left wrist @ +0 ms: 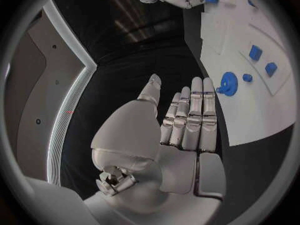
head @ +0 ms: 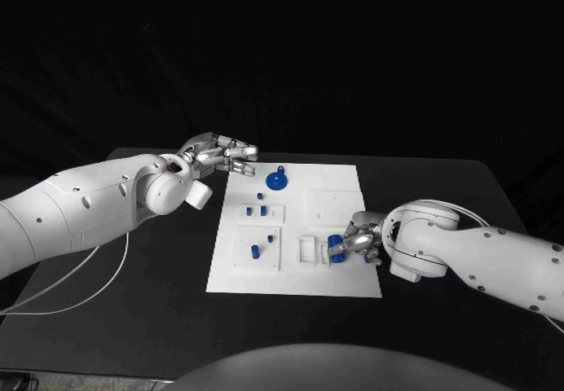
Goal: Assemble the parts on the task board
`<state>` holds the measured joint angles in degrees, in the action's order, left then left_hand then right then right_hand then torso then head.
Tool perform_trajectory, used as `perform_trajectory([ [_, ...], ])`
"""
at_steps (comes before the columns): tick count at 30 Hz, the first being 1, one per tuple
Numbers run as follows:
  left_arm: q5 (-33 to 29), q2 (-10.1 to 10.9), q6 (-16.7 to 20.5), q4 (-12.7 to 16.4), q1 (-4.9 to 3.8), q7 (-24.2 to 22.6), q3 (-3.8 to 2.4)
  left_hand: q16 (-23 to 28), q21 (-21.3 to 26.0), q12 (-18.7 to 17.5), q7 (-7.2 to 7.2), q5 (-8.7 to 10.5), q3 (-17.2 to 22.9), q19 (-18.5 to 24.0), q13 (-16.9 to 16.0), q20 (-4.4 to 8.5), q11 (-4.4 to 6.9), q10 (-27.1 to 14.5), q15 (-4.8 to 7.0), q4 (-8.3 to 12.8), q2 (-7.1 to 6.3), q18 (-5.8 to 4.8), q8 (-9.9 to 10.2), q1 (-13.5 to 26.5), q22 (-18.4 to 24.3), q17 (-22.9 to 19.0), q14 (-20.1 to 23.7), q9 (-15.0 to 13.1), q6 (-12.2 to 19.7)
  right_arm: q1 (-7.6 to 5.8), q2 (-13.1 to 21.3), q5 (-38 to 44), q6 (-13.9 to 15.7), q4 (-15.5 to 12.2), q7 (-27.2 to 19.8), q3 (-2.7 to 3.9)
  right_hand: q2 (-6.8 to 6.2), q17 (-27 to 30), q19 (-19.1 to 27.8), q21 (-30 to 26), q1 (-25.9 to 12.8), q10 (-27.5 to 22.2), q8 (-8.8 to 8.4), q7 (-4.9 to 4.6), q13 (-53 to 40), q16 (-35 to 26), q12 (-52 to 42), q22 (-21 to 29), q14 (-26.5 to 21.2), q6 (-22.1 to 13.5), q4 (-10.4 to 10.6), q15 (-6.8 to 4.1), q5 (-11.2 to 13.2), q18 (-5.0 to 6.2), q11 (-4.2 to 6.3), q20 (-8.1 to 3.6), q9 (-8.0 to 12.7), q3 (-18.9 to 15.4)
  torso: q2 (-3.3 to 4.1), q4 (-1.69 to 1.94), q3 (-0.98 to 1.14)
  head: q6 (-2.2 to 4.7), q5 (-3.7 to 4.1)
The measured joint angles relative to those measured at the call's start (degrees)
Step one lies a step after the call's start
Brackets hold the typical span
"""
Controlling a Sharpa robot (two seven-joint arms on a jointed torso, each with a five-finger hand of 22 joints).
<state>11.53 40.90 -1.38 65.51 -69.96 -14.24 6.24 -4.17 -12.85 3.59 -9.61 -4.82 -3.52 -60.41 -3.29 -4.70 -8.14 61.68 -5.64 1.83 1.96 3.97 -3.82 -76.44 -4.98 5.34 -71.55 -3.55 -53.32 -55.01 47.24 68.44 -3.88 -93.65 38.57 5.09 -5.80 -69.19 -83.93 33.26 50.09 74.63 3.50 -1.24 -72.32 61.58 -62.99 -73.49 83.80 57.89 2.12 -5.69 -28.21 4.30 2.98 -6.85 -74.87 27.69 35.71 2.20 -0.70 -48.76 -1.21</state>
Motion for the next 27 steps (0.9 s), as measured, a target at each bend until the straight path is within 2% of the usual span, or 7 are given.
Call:
perform_trajectory([
  [4, 0.0, 0.0, -0.2, 0.0, 0.0, 0.1, 0.04, 0.0, 0.0, 0.0, 0.0, 0.0, 0.0, 0.0, 0.0, 0.0, 0.0, 0.0, 0.0, 0.0, 0.0, 0.0, 0.0, 0.0, 0.0, 0.0, 0.0, 0.0, 0.0, -0.36, 0.6, -2.6, 0.4, -0.3, 0.0, -0.2, 0.16, 0.0, 0.0, 0.0, -0.2, 0.4, 0.15, -0.07, 0.0, 0.0, 0.0, -0.1, 0.0, 0.0, -0.2, 0.0, -0.5, 0.06, 0.43, 0.0, 0.0, -0.2, 0.0, -0.01, 0.01, 0.0, -0.04],
  [9, 0.1, -0.1, -0.5, 0.0, 0.0, 0.4, 0.09, 0.0, 0.0, 0.0, 0.0, 0.0, 0.0, 0.0, 0.0, 0.0, 0.0, 0.0, 0.0, 0.0, 0.0, 0.0, 0.0, 0.0, 0.0, 0.0, 0.0, 0.0, 0.0, -1.1, 1.2, -5.5, 0.5, -0.5, 0.4, -0.47, 0.28, 0.0, 0.0, 0.0, -0.3, 0.4, 0.12, -0.07, 0.0, 0.0, 0.0, -0.2, 0.0, 0.0, -0.4, 0.0, -1.2, 0.06, 0.44, 0.0, 0.0, -0.4, 0.02, -0.01, 0.04, 0.09, -0.04],
  [27, 0.5, -0.3, -1.5, 0.0, 0.0, 0.8, 0.22, 0.0, 0.0, 0.0, 0.0, -0.22, 0.0, 0.0, 0.0, 0.0, 0.0, 0.0, 0.0, 0.0, 0.0, 0.0, 0.0, 0.0, 0.0, 0.0, 0.0, 0.0, 0.0, -4.48, 0.5, -11.7, 0.4, -1.2, 1.3, -0.46, 0.3, 0.1, 0.0, 0.0, -0.3, 0.4, -0.09, -0.05, -0.1, 0.0, 0.0, -0.3, 0.1, 0.0, -1.1, -0.15, -2.4, 0.07, 0.41, 0.0, -0.1, -1.0, 0.08, 0.07, 0.07, 0.38, -0.45],
])
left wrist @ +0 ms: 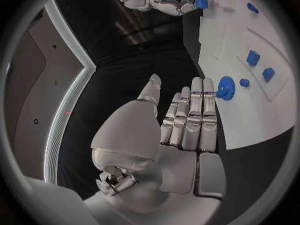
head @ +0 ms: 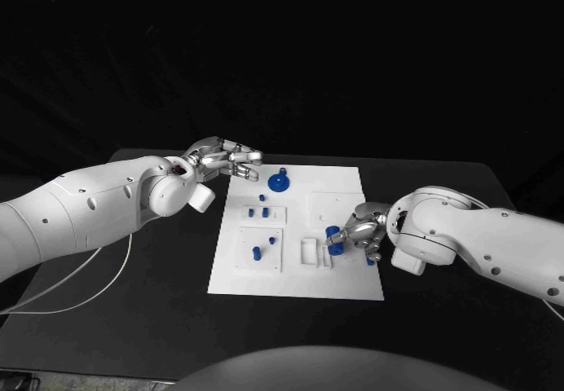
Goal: Assemble the parts on the task board
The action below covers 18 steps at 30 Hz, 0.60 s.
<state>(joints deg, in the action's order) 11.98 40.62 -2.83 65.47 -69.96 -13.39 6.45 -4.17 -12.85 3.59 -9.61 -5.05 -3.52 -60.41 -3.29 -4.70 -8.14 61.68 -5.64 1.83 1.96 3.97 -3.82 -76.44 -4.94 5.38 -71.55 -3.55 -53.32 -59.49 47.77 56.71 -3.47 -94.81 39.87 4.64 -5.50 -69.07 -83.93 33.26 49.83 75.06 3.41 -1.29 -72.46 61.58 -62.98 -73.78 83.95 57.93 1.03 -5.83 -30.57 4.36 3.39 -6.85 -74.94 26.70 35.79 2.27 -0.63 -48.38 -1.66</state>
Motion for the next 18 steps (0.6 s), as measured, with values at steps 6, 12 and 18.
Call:
perform_trajectory([
  [6, 0.1, -0.2, -0.2, 0.0, 0.0, 0.1, 0.02, 0.0, 0.0, 0.0, 0.0, -0.27, 0.0, 0.0, 0.0, 0.0, 0.0, 0.0, 0.0, 0.0, 0.0, 0.0, 0.0, 0.0, 0.0, 0.0, 0.0, 0.0, 0.0, -0.23, -1.5, -1.4, -0.1, 0.0, 0.1, 0.0, 0.0, 0.1, 0.0, 0.0, 0.0, 0.0, 0.11, 0.0, 0.0, 0.0, 0.0, 0.0, 0.0, 0.0, -0.7, 0.0, 0.0, -0.01, -0.01, 0.0, 0.0, 0.4, 0.01, -0.04, 0.0, 0.07, -0.03],
  [12, 0.2, -0.3, -0.4, -0.1, 0.0, 0.2, 0.04, 0.0, 0.0, 0.0, 0.0, -0.27, 0.0, 0.0, 0.0, 0.0, 0.0, 0.0, 0.0, 0.0, 0.0, 0.0, 0.0, 0.0, 0.0, 0.0, 0.0, 0.0, 0.0, -0.3, -3.2, -2.3, -0.4, 0.3, 0.1, -0.01, -0.01, 0.1, 0.0, -0.2, 0.0, 0.0, 0.11, 0.0, 0.0, 0.0, 0.0, -0.1, 0.0, 0.0, -1.2, 0.0, -0.3, 0.0, -0.01, 0.0, 0.0, -0.1, 0.0, -0.02, 0.0, 0.09, -0.02],
  [18, 0.2, -0.3, -0.5, -0.1, 0.0, 0.2, 0.06, 0.0, 0.0, 0.0, 0.0, -0.27, 0.0, 0.0, 0.0, 0.0, 0.0, 0.0, 0.0, 0.0, 0.0, 0.0, 0.0, 0.0, 0.0, 0.0, 0.0, 0.0, 0.0, -0.34, -4.4, -2.6, -0.6, 0.9, 0.1, -0.66, -0.01, 0.1, 0.0, -0.2, 0.0, 0.0, 0.11, 0.0, -0.1, 0.0, 0.0, -0.2, 0.0, 0.0, -1.7, 0.01, -1.2, -0.01, -0.02, 0.0, 0.0, -0.6, -0.02, -0.03, -0.02, 0.01, -0.21],
])
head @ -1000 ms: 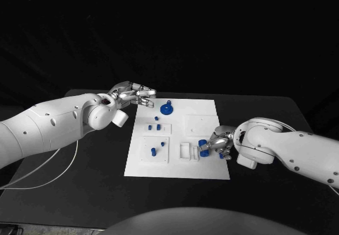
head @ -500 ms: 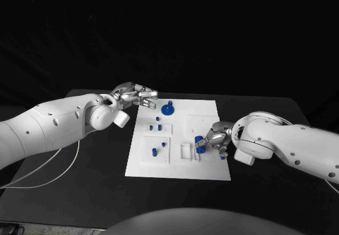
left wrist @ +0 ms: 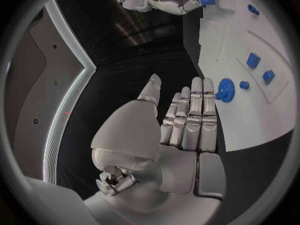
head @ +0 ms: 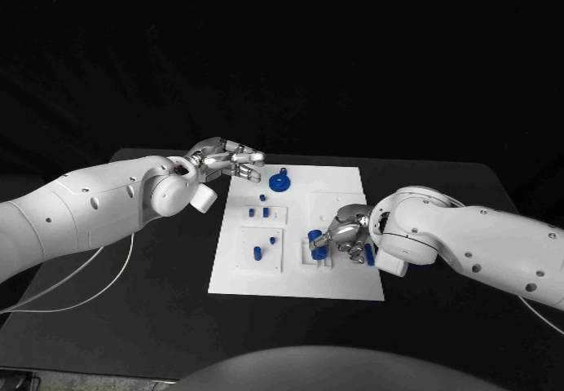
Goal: Assemble the parts on the task board
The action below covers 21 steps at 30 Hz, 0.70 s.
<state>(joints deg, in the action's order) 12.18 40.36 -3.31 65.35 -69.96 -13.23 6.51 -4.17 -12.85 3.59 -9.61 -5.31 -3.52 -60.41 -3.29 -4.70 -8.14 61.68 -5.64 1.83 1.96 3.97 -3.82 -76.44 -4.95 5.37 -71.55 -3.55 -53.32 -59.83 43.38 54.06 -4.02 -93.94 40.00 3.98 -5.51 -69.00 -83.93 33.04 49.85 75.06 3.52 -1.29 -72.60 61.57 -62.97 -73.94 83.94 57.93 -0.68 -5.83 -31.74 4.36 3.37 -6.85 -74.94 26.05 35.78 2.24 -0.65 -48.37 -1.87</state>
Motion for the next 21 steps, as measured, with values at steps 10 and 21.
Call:
perform_trajectory([
  [10, 0.1, 0.1, -0.1, 0.0, 0.0, 0.0, 0.02, 0.0, 0.0, 0.0, 0.0, 0.0, 0.0, 0.0, 0.0, 0.0, 0.0, 0.0, 0.0, 0.0, 0.0, 0.0, 0.0, 0.0, 0.0, 0.0, 0.0, 0.0, 0.0, 0.02, -1.6, 0.2, 0.0, 1.3, 0.0, -1.07, 0.0, 0.0, 0.0, 0.0, 0.0, 0.0, -0.05, 0.0, -0.1, 0.0, 0.0, -0.1, 0.0, 0.0, -1.3, 0.0, -0.5, 0.0, -0.01, 0.0, 0.0, 0.6, 0.0, -0.02, 0.02, -0.2, -0.21],
  [21, 0.1, 0.2, -0.2, 0.0, 0.0, 0.0, 0.03, 0.0, 0.0, 0.0, 0.0, 0.0, 0.0, 0.0, 0.0, 0.0, 0.0, 0.0, 0.0, 0.0, 0.0, 0.0, 0.0, 0.0, 0.0, 0.0, 0.0, 0.0, 0.0, 0.05, -2.7, 1.2, 0.3, 2.5, 0.1, -1.69, -0.01, 0.0, 0.0, 0.0, 0.0, 0.1, -0.1, -0.18, -0.1, 0.0, 0.0, -0.1, 0.0, 0.2, -1.3, 0.01, -0.4, 0.0, -0.11, 0.0, 0.1, 0.5, 0.02, -0.04, 0.06, -0.32, -0.32],
])
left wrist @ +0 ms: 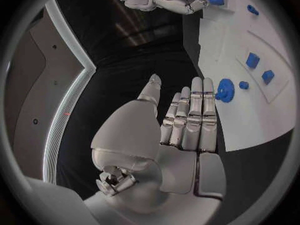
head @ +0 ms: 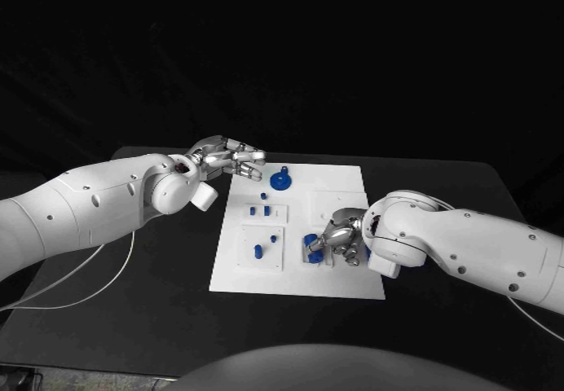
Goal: Assemble the parts on the task board
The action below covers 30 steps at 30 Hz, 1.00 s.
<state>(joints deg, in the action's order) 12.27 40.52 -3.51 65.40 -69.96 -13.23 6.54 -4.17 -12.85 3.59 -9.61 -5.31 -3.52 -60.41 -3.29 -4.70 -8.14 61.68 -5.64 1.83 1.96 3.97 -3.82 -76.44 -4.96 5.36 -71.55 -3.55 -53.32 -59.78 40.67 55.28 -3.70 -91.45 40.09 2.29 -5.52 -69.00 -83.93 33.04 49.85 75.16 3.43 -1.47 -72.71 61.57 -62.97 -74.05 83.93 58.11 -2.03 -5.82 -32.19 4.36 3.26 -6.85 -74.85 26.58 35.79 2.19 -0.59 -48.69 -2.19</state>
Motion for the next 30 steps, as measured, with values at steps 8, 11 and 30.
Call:
perform_trajectory([
  [8, 0.0, 0.1, 0.0, 0.0, 0.0, 0.0, 0.01, 0.0, 0.0, 0.0, 0.0, 0.0, 0.0, 0.0, 0.0, 0.0, 0.0, 0.0, 0.0, 0.0, 0.0, 0.0, 0.0, 0.0, 0.0, 0.0, 0.0, 0.0, 0.0, -0.03, -0.3, 0.3, 0.0, 0.5, 0.0, -0.08, 0.0, 0.1, 0.0, -0.2, 0.0, 0.1, -0.01, 0.0, 0.0, 0.0, 0.0, 0.0, 0.0, 0.0, -0.3, 0.0, 0.0, 0.0, -0.1, 0.0, 0.5, -0.3, 0.0, 0.0, -0.03, -0.12, -0.04],
  [11, 0.0, 0.1, -0.1, 0.0, 0.0, 0.0, 0.01, 0.0, 0.0, 0.0, 0.0, 0.0, 0.0, 0.0, 0.0, 0.0, 0.0, 0.0, 0.0, 0.0, 0.0, 0.0, 0.0, 0.0, 0.0, 0.0, 0.0, 0.0, 0.0, -0.05, -0.4, 0.3, 0.0, 0.6, -0.1, -0.11, 0.0, 0.1, 0.0, -0.2, 0.0, 0.1, -0.01, 0.0, 0.0, 0.0, 0.0, 0.0, 0.0, 0.0, -0.7, 0.0, -0.4, 0.0, -0.1, 0.0, 0.8, -0.7, 0.0, 0.0, -0.03, -0.14, -0.08],
  [30, 0.0, 0.1, -0.2, 0.0, 0.0, 0.1, 0.02, 0.0, 0.0, 0.0, 0.0, 0.0, 0.0, 0.0, 0.0, 0.0, 0.0, 0.0, 0.0, 0.0, 0.0, 0.0, 0.0, 0.0, 0.0, 0.0, 0.0, 0.0, 0.0, -0.15, -0.4, 0.3, -0.2, 1.1, -0.2, -0.31, -1.09, 0.3, 0.0, -0.7, 3.7, -0.3, 0.21, 0.43, 0.5, 0.0, 0.0, 0.4, 0.0, 1.6, 3.3, 0.01, 15.1, 0.0, -0.16, 0.0, 3.3, -5.8, -0.01, 0.0, -0.04, -0.4, -0.05],
])
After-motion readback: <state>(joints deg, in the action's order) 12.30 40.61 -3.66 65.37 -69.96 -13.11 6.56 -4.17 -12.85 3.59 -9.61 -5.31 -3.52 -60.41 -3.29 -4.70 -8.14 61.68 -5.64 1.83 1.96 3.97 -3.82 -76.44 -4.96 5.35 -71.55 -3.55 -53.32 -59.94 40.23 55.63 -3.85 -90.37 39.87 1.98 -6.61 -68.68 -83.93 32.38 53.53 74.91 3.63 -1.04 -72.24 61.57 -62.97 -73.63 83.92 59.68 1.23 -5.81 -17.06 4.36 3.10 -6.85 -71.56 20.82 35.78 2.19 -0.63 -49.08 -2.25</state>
